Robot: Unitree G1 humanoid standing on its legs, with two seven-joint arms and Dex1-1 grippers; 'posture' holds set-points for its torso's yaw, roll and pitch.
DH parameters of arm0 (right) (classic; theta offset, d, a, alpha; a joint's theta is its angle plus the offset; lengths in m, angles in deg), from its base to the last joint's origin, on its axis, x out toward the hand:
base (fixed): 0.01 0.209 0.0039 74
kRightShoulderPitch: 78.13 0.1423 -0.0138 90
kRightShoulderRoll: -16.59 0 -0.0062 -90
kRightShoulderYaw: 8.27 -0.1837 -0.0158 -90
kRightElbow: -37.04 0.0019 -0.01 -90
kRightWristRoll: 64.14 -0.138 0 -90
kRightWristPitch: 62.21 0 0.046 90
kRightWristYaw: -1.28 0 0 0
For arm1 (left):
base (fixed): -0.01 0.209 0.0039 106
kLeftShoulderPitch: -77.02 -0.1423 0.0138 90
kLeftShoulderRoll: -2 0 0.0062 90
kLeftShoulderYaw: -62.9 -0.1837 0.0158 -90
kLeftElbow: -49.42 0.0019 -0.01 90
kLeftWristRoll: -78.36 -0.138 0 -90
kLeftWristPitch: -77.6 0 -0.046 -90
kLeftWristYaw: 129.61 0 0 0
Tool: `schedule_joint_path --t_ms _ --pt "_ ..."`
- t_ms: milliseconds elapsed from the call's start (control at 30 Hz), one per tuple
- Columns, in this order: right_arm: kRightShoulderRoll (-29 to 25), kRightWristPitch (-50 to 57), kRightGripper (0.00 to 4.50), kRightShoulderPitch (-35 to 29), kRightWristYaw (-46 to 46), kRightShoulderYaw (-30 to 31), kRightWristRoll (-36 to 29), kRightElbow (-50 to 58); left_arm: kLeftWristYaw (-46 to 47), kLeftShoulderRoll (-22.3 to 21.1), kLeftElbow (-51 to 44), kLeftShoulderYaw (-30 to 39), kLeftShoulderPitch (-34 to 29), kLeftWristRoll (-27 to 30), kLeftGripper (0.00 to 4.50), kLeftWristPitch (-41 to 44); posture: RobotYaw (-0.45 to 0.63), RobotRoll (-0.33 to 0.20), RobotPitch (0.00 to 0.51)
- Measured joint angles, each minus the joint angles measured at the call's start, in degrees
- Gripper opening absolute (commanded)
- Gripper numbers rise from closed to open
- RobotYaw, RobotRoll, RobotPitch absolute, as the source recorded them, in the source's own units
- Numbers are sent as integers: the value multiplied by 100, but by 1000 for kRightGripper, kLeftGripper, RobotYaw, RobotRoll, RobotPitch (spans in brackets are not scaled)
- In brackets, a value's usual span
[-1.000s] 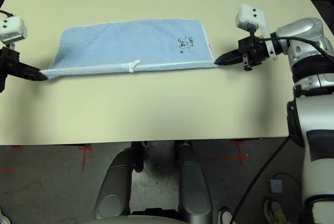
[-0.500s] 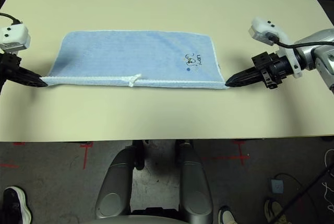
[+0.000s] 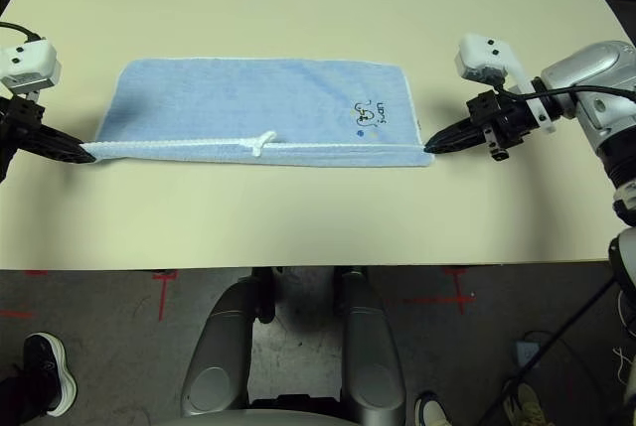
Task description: Fold the towel and set it aside.
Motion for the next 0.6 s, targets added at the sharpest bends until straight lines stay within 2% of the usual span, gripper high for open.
schedule_joint_path --t_ms 167,400,600 --pt "294 -233 0 258 -5 -239 127 -656 2 573 954 351 534 -567 22 -181 6 0 361" --pt "642 -714 0 588 -44 -932 901 -1582 368 1340 2078 1063 1117 -1457 22 -763 2 0 359" --pt "820 -1140 0 700 -671 -1497 1397 -1882 769 1599 2566 1502 1558 -1961 22 -1134 -6 0 351"
